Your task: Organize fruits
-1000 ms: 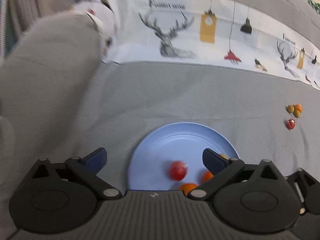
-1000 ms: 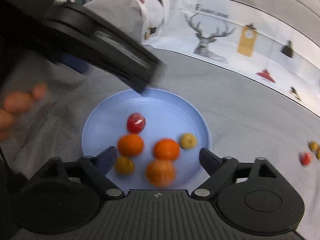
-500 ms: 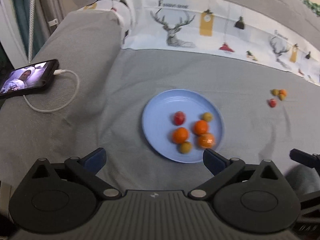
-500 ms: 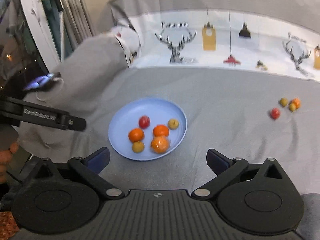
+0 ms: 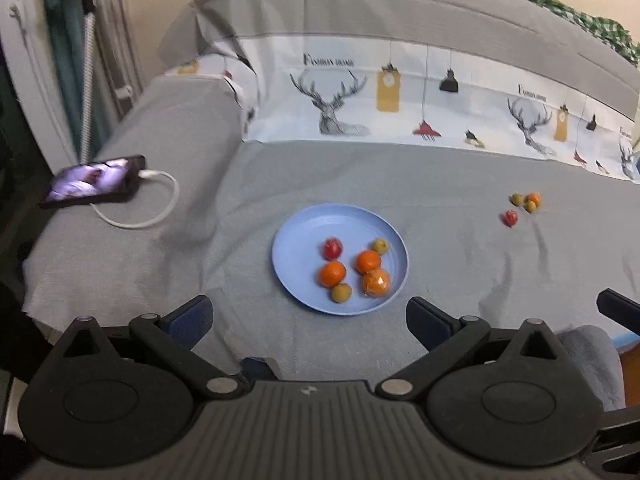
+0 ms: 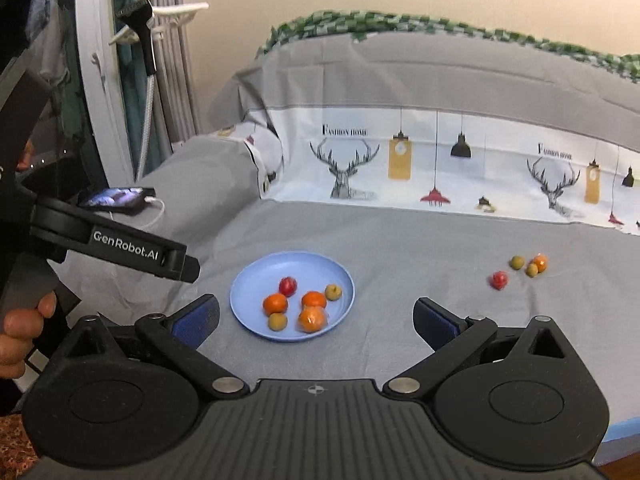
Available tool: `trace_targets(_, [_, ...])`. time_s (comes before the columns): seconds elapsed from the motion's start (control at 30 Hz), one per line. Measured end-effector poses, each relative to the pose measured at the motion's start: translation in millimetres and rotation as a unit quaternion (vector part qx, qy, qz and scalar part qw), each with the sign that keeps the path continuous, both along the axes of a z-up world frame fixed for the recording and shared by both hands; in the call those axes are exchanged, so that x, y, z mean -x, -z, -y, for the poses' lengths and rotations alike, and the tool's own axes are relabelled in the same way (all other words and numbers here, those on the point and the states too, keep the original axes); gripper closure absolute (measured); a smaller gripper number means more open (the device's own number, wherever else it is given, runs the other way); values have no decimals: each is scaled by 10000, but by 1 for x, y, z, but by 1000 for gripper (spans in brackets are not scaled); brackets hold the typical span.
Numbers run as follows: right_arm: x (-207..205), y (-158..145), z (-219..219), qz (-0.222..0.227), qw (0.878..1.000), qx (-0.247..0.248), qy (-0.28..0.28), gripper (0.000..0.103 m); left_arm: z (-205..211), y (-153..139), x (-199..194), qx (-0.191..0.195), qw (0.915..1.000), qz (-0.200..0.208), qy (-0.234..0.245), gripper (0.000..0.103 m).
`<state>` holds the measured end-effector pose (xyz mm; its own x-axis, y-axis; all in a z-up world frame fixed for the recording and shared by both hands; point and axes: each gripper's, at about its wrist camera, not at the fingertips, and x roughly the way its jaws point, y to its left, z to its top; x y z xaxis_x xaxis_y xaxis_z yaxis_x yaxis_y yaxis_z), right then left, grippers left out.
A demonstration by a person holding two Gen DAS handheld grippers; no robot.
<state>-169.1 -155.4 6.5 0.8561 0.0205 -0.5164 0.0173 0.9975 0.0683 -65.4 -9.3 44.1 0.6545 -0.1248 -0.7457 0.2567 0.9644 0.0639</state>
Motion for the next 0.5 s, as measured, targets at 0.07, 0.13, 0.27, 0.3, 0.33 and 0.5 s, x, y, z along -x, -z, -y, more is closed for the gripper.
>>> trace_targets(0.07, [6,-5,-2,166,9998,-65,-72,1,-2,-9,7,-30,9999,118,-96,0])
trace_targets(0.13, [9,-10,-5,336,9992,-120,-187,1,-5,-18,12,-51,9997,213,-141,0])
trace_targets(0.27, [8,-14,-11,461,9982,-93,-362,1,-11,-27,21,-33,9990,337,-304,0])
trace_targets(0.3, [8,-14,-11,474,9981,-101,-386,1,-13,-27,22,-26,9989,327,-331,0])
trace_targets(0.33, [9,-14,-10,481,9979,-140,-413,1,-13,-26,23,-51,9989,296,-365,0])
trace_targets(0.5, [6,-8,-5,325,9980,-376,-396,1,-8,-26,27,-149,9990,294,-289,0])
